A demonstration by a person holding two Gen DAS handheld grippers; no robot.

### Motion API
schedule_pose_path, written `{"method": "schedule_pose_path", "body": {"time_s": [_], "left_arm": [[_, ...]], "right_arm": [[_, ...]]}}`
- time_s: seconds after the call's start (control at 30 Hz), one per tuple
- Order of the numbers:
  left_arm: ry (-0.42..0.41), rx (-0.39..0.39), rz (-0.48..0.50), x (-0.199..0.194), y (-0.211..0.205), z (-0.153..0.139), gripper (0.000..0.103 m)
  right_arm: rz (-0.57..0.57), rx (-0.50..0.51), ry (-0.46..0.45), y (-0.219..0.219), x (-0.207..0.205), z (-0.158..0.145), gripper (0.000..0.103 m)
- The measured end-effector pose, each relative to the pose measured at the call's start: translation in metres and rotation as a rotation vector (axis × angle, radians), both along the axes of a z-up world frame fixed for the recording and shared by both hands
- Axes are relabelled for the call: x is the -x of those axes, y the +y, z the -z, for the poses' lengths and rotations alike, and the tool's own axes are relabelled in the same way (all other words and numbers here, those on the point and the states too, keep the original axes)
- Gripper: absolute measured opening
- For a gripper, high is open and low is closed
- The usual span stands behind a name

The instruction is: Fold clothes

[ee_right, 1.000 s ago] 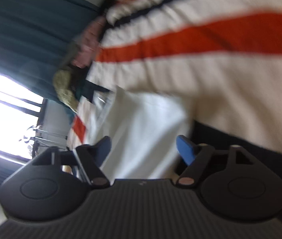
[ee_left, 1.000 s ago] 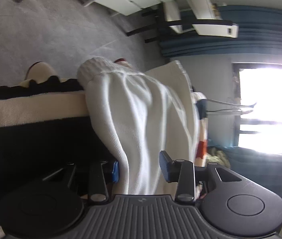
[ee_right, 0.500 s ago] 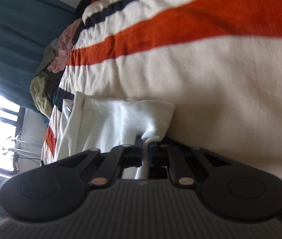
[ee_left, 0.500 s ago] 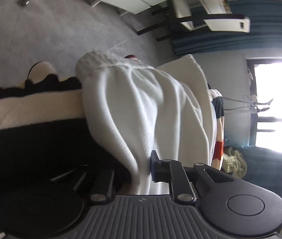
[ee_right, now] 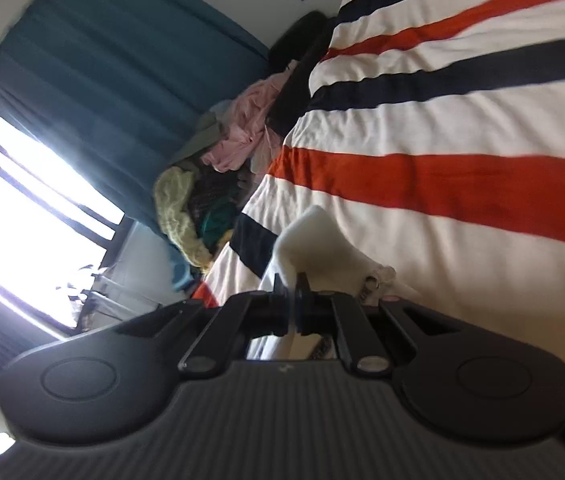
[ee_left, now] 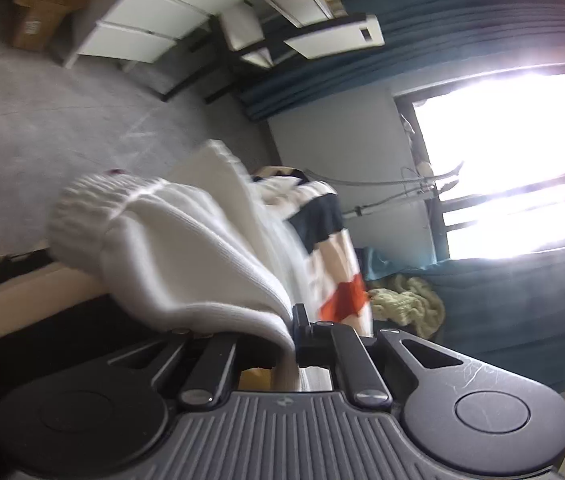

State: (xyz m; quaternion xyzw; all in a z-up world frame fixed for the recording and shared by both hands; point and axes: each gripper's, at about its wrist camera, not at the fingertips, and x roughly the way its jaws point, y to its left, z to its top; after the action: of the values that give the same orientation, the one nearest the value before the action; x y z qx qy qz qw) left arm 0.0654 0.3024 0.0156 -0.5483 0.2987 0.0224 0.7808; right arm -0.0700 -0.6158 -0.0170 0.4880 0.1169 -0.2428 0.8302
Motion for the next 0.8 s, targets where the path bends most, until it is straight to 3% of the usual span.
{"method": "schedule_pose_path", "body": {"time_s": [0.17, 0.33, 0.47, 0.57, 0.63, 0.8], "left_arm": [[0.031, -0.085, -0.020, -0.109, -0.035, -0.010, 0.008], [0.088, -0.182, -0.007, -0.238, -0.070, 0.014, 0.008], [0.125, -0.326, 0.071, -0.323, -0.100, 0.049, 0.008], [0.187, -0.360, 0.106, -0.357, -0.110, 0.078, 0.008], [0.200, -0.344, 0.118, -0.361, -0.107, 0.088, 0.009], [0.153, -0.349, 0.183, -0.362, -0.106, 0.078, 0.013]], "right_arm": [[0.038, 0.179, 0.134, 0.003, -0.115, -0.013, 0.006], [0.049, 0.314, 0.265, 0.002, -0.219, 0.014, 0.006], [0.062, 0.355, 0.395, -0.009, -0.279, 0.059, 0.006], [0.077, 0.311, 0.446, -0.017, -0.296, 0.093, 0.006], [0.072, 0.299, 0.447, -0.018, -0.301, 0.105, 0.006], [0.022, 0.250, 0.414, -0.024, -0.293, 0.097, 0.010]]}}
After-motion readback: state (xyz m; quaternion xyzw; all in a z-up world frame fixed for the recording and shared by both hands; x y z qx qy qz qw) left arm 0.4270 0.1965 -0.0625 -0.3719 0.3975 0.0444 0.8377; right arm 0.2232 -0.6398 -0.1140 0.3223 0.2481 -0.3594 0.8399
